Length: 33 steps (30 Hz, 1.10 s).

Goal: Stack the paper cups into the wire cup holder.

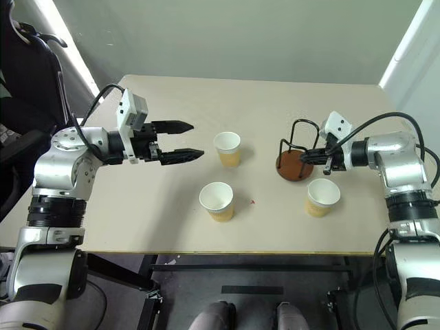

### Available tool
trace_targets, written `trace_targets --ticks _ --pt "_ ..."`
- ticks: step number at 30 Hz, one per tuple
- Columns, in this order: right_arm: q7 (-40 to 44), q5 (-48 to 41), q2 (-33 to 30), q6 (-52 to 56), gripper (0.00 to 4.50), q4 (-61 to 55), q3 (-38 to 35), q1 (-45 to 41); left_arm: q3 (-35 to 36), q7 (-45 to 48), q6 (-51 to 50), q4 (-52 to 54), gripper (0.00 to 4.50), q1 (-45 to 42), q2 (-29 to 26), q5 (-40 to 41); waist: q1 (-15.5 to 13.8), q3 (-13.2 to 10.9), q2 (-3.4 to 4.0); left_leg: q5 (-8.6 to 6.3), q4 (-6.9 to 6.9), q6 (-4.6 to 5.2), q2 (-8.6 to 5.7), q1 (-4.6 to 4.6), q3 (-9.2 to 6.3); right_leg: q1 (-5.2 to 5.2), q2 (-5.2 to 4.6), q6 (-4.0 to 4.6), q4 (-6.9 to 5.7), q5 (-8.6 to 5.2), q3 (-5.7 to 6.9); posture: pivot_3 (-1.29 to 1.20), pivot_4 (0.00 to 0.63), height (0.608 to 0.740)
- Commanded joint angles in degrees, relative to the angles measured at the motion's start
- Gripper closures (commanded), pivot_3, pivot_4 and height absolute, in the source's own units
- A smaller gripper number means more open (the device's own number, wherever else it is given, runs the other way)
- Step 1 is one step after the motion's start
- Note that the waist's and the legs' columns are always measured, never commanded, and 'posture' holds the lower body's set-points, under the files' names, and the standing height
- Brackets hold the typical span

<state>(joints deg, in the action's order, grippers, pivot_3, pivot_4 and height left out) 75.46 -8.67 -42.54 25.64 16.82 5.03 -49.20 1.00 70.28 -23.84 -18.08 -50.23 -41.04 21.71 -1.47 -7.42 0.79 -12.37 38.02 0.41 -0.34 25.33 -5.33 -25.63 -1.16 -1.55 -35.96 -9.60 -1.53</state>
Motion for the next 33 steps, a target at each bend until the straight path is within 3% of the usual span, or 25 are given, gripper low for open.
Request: trace_targets --ticks 1,8,22,33 --pt "-0.4 -3.5 -1.2 4.7 4.47 -10.2 -1.4 3.1 0.1 1.1 0.2 0.1 0.0 -1.7 -0.4 -0.1 0.0 0.0 0.0 0.0 0.01 0.0 0.0 0.0 0.0 0.02 0.0 0.0 0.0 0.0 0.0 0.0 0.15 0.74" --pt "-1.6 -6.0 -1.1 8.7 4.47 -18.9 0.0 8.7 -0.8 2.6 -0.6 0.5 0.0 -1.6 -0.2 -0.1 0.1 0.0 0.0 0.01 0.06 0.02 0.01 0.0 0.0 0.01 0.02 -0.01 -0.02 0.0 -0.01 0.0 0.15 0.74" --pt "-0.4 -5.5 -1.3 5.4 4.47 -21.7 5.4 10.7 -0.4 4.3 -4.6 4.7 0.0 0.5 -1.3 1.6 0.1 0.0 0.0 0.03 0.09 0.06 0.02 0.0 0.0 0.02 0.04 -0.02 0.0 0.01 -0.01 0.0 0.15 0.74" --pt "0.0 -4.9 -1.3 3.1 4.47 -19.6 6.3 9.9 -2.5 13.9 -12.5 12.0 0.0 1.9 -7.6 6.0 0.2 0.0 -0.01 0.03 0.09 0.06 0.05 0.0 0.0 0.02 0.06 0.0 -0.01 -0.01 -0.01 0.0 0.15 0.74"
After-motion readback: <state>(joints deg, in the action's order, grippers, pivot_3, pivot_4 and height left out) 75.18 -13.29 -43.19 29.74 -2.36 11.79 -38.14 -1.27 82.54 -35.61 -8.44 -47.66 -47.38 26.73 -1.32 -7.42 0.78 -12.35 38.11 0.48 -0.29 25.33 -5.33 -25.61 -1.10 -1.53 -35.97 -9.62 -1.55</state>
